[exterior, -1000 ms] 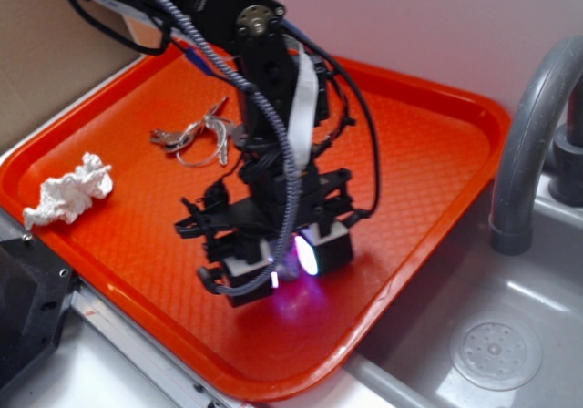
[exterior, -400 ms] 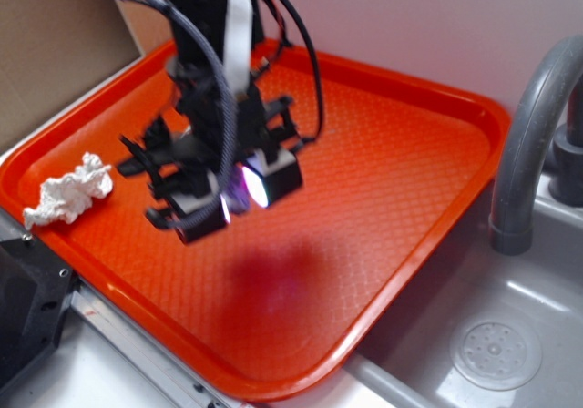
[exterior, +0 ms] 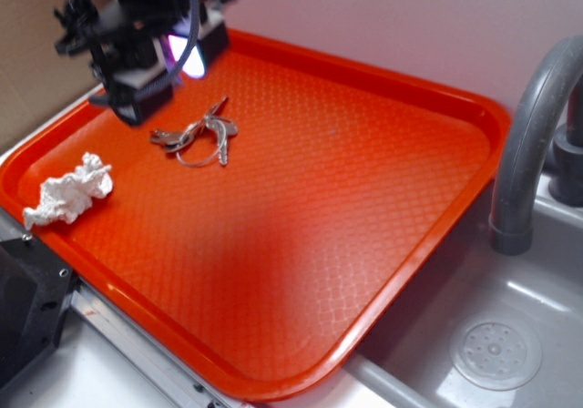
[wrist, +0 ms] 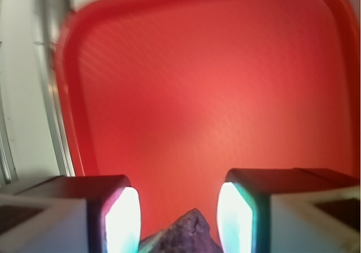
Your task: Grab the rock.
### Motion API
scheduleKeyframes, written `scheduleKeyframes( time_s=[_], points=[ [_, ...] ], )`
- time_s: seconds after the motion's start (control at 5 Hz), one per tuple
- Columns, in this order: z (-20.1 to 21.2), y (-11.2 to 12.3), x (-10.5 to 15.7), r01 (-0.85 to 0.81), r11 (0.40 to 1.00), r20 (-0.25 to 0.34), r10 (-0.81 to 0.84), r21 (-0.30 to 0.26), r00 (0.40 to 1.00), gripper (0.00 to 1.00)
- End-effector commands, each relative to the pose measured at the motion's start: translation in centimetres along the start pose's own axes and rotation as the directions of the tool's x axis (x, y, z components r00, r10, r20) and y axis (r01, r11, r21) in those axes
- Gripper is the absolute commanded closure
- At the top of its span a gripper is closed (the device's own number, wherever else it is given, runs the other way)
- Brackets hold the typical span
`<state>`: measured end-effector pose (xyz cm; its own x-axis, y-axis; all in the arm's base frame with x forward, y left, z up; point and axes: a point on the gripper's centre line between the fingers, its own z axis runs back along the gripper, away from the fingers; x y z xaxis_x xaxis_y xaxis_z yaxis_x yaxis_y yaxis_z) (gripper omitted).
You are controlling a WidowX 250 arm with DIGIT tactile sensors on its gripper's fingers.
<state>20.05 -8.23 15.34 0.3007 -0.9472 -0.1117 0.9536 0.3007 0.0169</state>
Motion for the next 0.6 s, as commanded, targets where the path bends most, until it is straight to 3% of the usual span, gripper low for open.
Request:
scheduleKeyframes(
  time_s=[0.0, 0.2, 0.4],
  points=[
    [5.2, -1.8, -4.2, -0.489, 0.872, -0.005, 0.489, 0.031, 0.872, 1.0],
    [6.4, -1.5, -6.0, -0.693, 0.721, 0.055, 0.691, 0.013, 0.721, 1.0],
    [6.6, -1.5, -4.8, -0.849, 0.527, 0.079, 0.849, -0.039, 0.523, 1.0]
  ],
)
